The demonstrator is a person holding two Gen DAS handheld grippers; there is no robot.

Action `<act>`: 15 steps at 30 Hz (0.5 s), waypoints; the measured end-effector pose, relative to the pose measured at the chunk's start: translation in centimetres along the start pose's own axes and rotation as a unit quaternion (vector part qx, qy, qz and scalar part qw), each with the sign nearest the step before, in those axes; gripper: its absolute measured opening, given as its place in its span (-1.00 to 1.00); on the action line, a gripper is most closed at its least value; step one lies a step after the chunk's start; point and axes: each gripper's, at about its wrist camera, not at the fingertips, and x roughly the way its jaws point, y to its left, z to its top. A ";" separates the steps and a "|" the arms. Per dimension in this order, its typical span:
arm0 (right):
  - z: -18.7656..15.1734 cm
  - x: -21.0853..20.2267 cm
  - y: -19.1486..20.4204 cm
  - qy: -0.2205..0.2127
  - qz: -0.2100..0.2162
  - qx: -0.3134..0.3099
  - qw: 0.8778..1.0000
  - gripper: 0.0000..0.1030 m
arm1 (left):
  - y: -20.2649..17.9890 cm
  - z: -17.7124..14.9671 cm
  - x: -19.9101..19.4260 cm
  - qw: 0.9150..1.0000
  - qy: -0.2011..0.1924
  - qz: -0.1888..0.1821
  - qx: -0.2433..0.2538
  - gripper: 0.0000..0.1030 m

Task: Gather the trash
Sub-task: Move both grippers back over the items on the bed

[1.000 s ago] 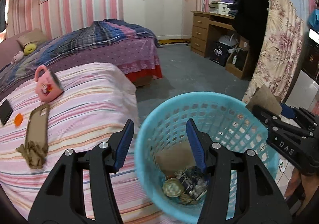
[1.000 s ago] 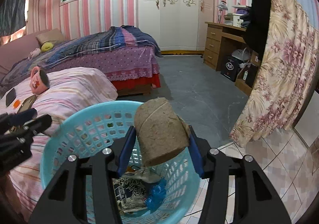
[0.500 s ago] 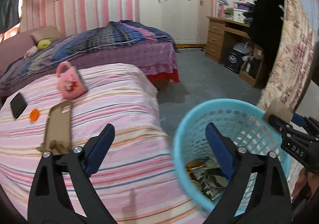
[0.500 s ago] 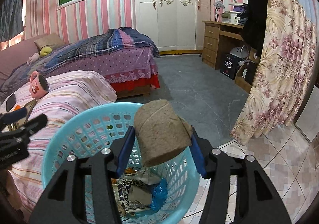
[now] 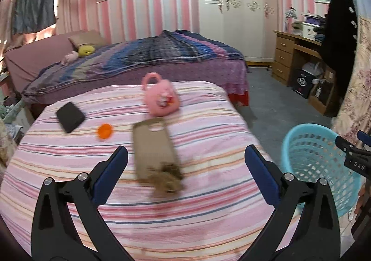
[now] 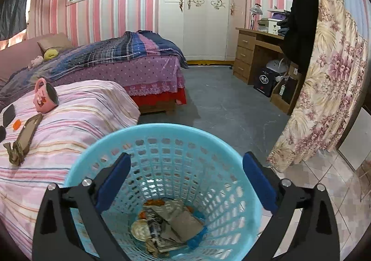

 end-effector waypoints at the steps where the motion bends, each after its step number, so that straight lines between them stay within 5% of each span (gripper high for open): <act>1: 0.1 0.1 0.7 0.000 0.003 -0.003 1.000 0.85 | 1.0 0.0 -0.1 1.000 -0.001 0.008 -0.001 0.89; 15: 0.5 -0.1 7.7 -0.002 0.034 -0.033 0.999 0.85 | 12.8 -1.6 -0.1 0.997 0.005 0.069 -0.044 0.89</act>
